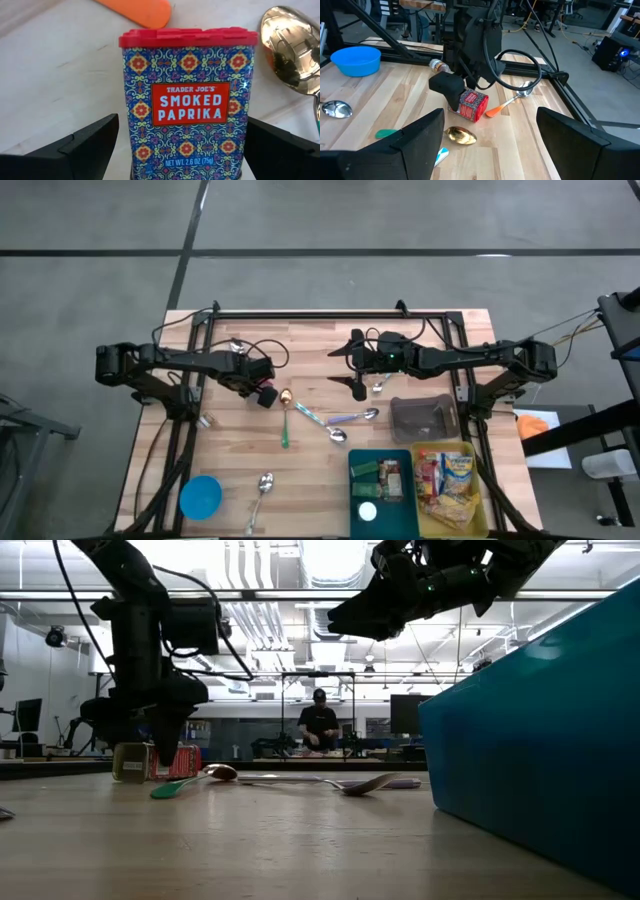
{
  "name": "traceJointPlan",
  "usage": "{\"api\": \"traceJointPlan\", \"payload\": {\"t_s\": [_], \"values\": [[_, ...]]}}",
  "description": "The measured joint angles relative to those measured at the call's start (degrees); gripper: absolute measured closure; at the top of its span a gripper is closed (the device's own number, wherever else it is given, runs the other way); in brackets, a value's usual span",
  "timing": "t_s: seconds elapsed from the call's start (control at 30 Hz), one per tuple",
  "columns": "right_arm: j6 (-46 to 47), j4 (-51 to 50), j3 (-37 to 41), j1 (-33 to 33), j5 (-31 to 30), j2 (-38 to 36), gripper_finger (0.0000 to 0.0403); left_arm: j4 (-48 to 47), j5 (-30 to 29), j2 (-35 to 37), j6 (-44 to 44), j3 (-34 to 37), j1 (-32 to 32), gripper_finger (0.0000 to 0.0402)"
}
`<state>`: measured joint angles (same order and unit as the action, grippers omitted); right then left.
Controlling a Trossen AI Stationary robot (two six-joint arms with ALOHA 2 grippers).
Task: Pick & Place Food Item
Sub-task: Put the red seasoning can into the blue bin
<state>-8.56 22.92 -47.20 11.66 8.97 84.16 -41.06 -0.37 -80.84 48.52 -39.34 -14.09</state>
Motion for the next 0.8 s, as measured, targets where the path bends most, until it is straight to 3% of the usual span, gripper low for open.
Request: {"api": "traceJointPlan", "payload": {"t_s": [0.3, 0.63, 0.8], "values": [[-0.01, -0.01, 0.00, -0.01, 0.00, 0.00, 0.0087, 0.63, 0.23, -0.02, -0.32, 0.05, 0.00, 0.0022], [0.00, 0.00, 0.00, -0.02, 0.00, 0.00, 0.0087, 0.55, 0.21, 0.00, -0.34, 0.03, 0.00, 0.0125], [0.00, 0.00, 0.00, -0.01, 0.00, 0.00, 0.0087, 0.55, 0.21, 0.00, -0.49, 0.03, 0.00, 0.0134]]}}
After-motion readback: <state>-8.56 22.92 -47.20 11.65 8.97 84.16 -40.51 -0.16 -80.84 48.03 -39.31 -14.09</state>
